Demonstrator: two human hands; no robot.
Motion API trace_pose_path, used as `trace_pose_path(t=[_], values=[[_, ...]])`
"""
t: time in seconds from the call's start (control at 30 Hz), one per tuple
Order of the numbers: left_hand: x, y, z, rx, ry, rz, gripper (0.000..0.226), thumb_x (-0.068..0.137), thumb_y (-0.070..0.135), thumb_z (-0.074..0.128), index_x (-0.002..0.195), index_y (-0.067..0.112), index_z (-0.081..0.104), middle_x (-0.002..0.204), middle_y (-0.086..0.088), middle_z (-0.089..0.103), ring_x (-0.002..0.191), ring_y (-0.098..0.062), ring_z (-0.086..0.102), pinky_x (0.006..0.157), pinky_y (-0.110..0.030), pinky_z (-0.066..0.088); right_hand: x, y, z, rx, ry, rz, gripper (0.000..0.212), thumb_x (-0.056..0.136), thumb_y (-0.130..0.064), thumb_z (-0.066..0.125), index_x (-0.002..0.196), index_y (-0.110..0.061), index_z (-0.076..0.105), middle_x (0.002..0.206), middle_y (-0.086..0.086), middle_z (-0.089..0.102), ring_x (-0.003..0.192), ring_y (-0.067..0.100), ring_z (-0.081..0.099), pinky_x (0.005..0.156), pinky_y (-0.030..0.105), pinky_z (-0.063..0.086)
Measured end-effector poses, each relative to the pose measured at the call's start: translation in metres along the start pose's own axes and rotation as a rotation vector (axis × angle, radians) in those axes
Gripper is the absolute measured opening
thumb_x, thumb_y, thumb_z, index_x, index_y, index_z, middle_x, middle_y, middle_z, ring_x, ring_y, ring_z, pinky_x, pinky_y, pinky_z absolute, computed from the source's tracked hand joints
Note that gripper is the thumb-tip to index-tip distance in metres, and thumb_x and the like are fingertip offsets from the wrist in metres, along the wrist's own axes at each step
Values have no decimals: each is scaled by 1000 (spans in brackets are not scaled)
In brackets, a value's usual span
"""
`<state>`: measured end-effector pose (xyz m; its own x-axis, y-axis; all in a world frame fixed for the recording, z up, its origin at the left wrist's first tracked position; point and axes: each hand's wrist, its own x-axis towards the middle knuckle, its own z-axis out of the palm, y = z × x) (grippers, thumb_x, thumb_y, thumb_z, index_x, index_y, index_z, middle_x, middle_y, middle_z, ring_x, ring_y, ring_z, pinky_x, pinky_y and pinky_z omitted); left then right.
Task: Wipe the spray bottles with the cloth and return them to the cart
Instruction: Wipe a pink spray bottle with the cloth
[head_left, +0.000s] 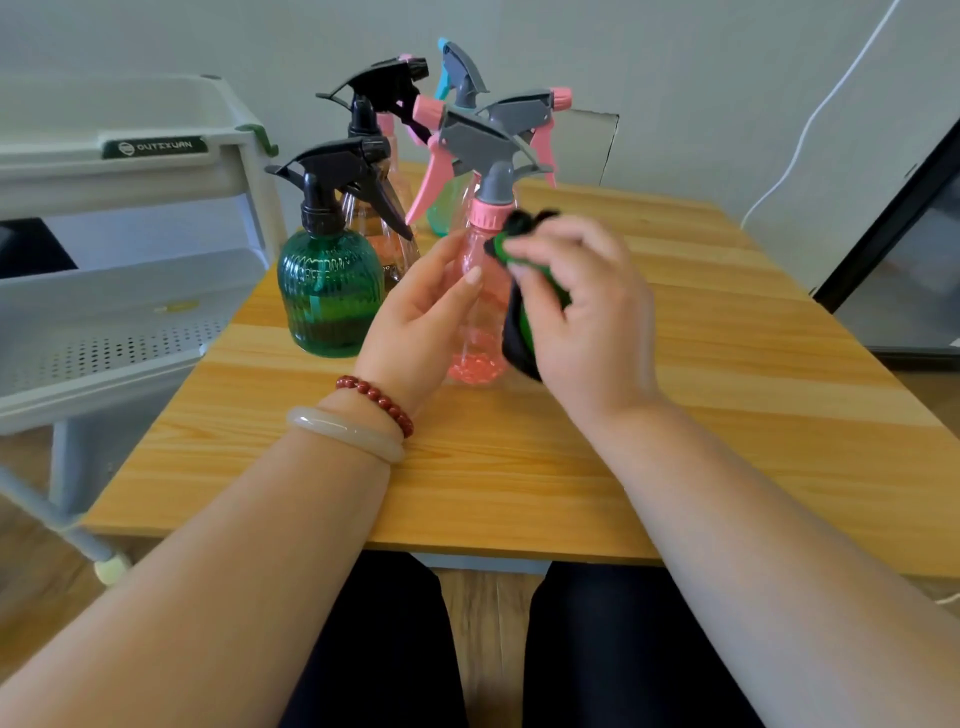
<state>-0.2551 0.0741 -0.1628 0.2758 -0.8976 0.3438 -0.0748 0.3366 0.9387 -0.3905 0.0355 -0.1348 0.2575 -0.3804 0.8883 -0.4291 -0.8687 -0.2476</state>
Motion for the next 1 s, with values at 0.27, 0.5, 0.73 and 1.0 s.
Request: trace_pose_path(t=[0.27, 0.5, 0.73, 1.0], values=[[-1, -2, 0, -17, -18, 19, 47, 100, 21, 52, 146, 19, 43, 135, 4, 58, 124, -8, 55, 109, -33, 43, 9, 1, 12, -47, 16, -180, 15, 89, -1, 63, 98, -1, 75, 97, 14, 66, 90, 32, 61, 84, 34, 47], [-3, -2, 1, 21, -57, 25, 44, 101, 6, 46, 143, 20, 43, 126, 12, 62, 118, -1, 58, 97, -18, 47, -4, -1, 4, -14, -26, -84, 16, 89, 0, 64, 100, -3, 76, 96, 10, 66, 90, 27, 62, 80, 33, 50], [-1, 1, -1, -15, 9, 3, 39, 101, 13, 44, 139, 18, 47, 131, 4, 58, 116, 6, 56, 98, -17, 46, 0, 4, 9, 21, -39, -91, 18, 87, 2, 64, 101, -3, 75, 96, 11, 65, 90, 26, 61, 81, 29, 48], [-2, 2, 1, 54, 37, 27, 37, 88, 30, 65, 122, 39, 53, 115, 11, 62, 103, -1, 61, 87, -21, 51, 5, 4, 0, 13, -10, -31, 16, 88, 0, 64, 99, -3, 74, 95, 10, 65, 90, 17, 59, 83, 15, 43]])
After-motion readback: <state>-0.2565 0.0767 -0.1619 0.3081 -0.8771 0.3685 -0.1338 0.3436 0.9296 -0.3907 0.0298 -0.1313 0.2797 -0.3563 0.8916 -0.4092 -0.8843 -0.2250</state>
